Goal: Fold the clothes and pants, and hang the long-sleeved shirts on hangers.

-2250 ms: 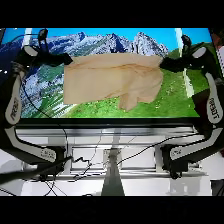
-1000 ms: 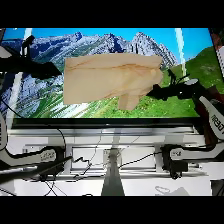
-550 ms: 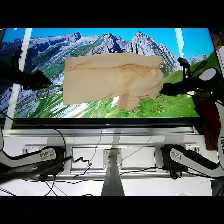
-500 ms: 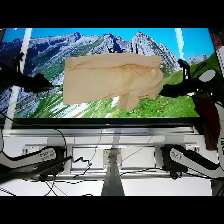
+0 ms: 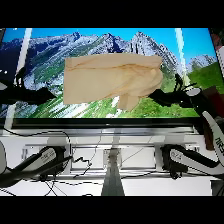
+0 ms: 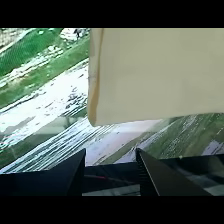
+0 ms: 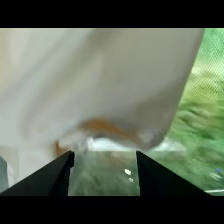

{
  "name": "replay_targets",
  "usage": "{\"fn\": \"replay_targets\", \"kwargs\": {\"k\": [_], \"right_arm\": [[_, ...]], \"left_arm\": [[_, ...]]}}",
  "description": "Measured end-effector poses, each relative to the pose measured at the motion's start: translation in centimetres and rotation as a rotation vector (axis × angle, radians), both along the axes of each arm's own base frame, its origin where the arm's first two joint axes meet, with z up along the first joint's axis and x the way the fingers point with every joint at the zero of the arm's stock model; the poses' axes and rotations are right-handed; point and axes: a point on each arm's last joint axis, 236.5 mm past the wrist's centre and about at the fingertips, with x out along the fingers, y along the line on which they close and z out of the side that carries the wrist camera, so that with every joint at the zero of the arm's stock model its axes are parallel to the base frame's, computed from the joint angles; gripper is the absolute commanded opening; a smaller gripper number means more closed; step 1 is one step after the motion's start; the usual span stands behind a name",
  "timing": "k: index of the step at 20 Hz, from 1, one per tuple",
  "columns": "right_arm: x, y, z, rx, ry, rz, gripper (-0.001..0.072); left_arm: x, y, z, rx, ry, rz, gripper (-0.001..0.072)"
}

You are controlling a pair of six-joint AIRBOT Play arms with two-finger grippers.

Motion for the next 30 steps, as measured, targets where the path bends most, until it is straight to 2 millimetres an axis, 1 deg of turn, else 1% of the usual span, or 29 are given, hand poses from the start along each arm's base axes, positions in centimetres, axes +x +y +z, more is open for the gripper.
{"fn": "replay_targets", "kwargs": {"k": [1,2,3,4,5,7,8,9,10,11,13,16,18,23,25,27,29,30], "right_arm": [[0.6,0.0,-0.4,0.010,0.004,-0.028,0.0434],[1.0,0.0,-0.8,0.020,0.009,-0.049,0.0423],[1.4,0.1,-1.0,0.029,0.013,-0.065,0.0377],[1.8,0.0,-1.1,0.031,0.012,-0.077,0.0322],[2.2,-0.1,-1.3,0.029,0.011,-0.086,0.0304],[2.7,-0.2,-1.4,0.028,0.007,-0.095,0.0304],[2.7,-0.2,-1.4,0.029,0.006,-0.093,0.0287],[2.7,-0.2,-1.5,0.026,0.004,-0.086,0.0136],[2.5,-0.2,-1.6,0.016,0.006,-0.068,0.0035],[2.4,-0.2,-1.7,0.012,0.008,-0.055,0.0013],[2.0,-0.2,-1.9,-0.005,0.012,-0.024,0.0013],[1.4,-0.6,-1.2,-0.054,-0.006,0.043,0.0013],[0.7,-1.2,-0.2,-0.119,-0.026,0.122,0.0013],[-2.4,-3.1,3.2,-0.273,-0.041,0.285,0.0013],[-3.9,-3.6,3.8,-0.312,-0.021,0.335,0.0013],[-5.0,-4.2,4.0,-0.344,0.002,0.368,0.0013],[-5.5,-4.6,4.1,-0.363,0.014,0.384,0.0013],[-5.6,-4.8,4.2,-0.371,0.015,0.388,0.0013]], "left_arm": [[-0.1,0.0,-0.1,0.001,-0.002,0.003,0.0379],[0.0,-0.1,-0.1,-0.002,-0.006,0.008,0.0484],[0.0,-0.1,0.0,-0.005,-0.010,0.012,0.0564],[0.1,-0.2,-0.1,-0.008,-0.011,0.015,0.0565],[0.0,-0.2,-0.1,-0.008,-0.011,0.016,0.0565],[-0.2,-0.4,-0.4,-0.016,-0.004,0.018,0.0565],[-0.4,-0.5,-0.5,-0.020,0.001,0.018,0.0565],[-0.6,-0.7,-0.7,-0.025,0.008,0.019,0.0565],[-0.8,-0.8,-0.9,-0.031,0.016,0.019,0.0565],[-1.1,-1.0,-1.0,-0.037,0.024,0.016,0.0565],[-1.4,-1.3,-1.3,-0.048,0.035,0.016,0.0565],[-1.9,-1.8,-1.3,-0.070,0.051,0.011,0.0565],[-2.2,-2.0,-1.3,-0.080,0.060,0.005,0.0564],[-2.3,-2.2,-1.5,-0.083,0.058,-0.009,0.0564],[-2.2,-2.0,-1.9,-0.077,0.057,-0.002,0.0565],[-2.4,-2.0,-2.8,-0.078,0.071,0.010,0.0564],[-3.0,-2.4,-4.1,-0.091,0.106,0.010,0.0564],[-3.4,-2.7,-4.9,-0.097,0.125,0.007,0.0548]]}}
